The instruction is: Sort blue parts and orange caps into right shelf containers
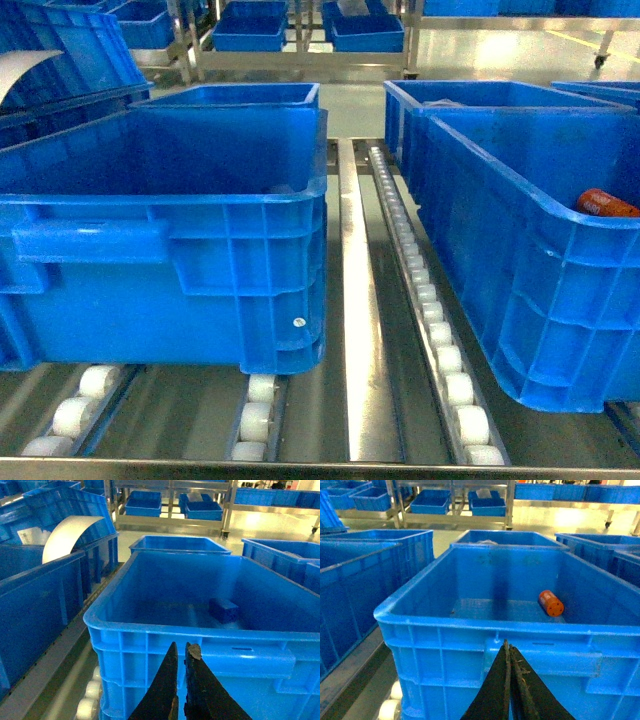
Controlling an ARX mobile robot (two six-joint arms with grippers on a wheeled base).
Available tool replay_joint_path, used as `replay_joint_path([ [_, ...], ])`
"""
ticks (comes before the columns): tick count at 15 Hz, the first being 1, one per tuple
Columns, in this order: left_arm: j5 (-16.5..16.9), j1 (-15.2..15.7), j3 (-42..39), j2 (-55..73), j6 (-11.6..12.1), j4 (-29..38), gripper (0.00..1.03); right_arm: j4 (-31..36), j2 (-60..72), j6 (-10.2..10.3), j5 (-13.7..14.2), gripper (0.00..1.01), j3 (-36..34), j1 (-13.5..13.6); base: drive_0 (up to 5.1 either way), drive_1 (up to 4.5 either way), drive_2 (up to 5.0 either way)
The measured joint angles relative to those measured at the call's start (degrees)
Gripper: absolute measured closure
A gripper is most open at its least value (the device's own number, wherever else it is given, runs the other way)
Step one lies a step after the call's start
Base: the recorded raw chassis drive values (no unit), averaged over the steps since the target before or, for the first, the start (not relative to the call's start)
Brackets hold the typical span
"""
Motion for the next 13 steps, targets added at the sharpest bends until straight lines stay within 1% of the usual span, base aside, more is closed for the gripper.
replay_joint_path([
  [1, 0.0, 0.0, -2.4, -0.8, 0.0, 4.0, 1.01, -2.0, -3.8, 0.0, 0.0, 0.99, -0.1, 0.0, 0.0, 0.00, 0.0],
  [3, 0.0, 0.0, -5.1, -5.1, 0.0, -1.7, 1.01, -7.9, -10.5, 0.0, 0.0, 0.99, -1.1, 0.0, 0.0, 0.00, 0.0],
  [4, 0.0, 0.0, -5.3, -8.8, 0.0, -3.7, 1.01, -10.8, -13.4, 0.0, 0.0, 0.99, -1.4, 0.0, 0.0, 0.00, 0.0],
  [10, 0.0, 0.0, -6.2, -28.4, 0.0, -21.1, 1.01, -26.3, -30.8, 0.0, 0.0, 0.99, -1.5, 0.0, 0.0, 0.00, 0.0],
  [11, 0.0, 0.0, -6.2, -31.4, 0.0, -23.8, 1.01, -28.5, -32.9, 0.0, 0.0, 0.99, -1.5, 0.0, 0.0, 0.00, 0.0],
  [13, 0.0, 0.0, -6.2, -34.3, 0.0, -26.6, 1.01, -31.1, -35.6, 0.0, 0.0, 0.99, -1.5, 0.0, 0.0, 0.00, 0.0],
])
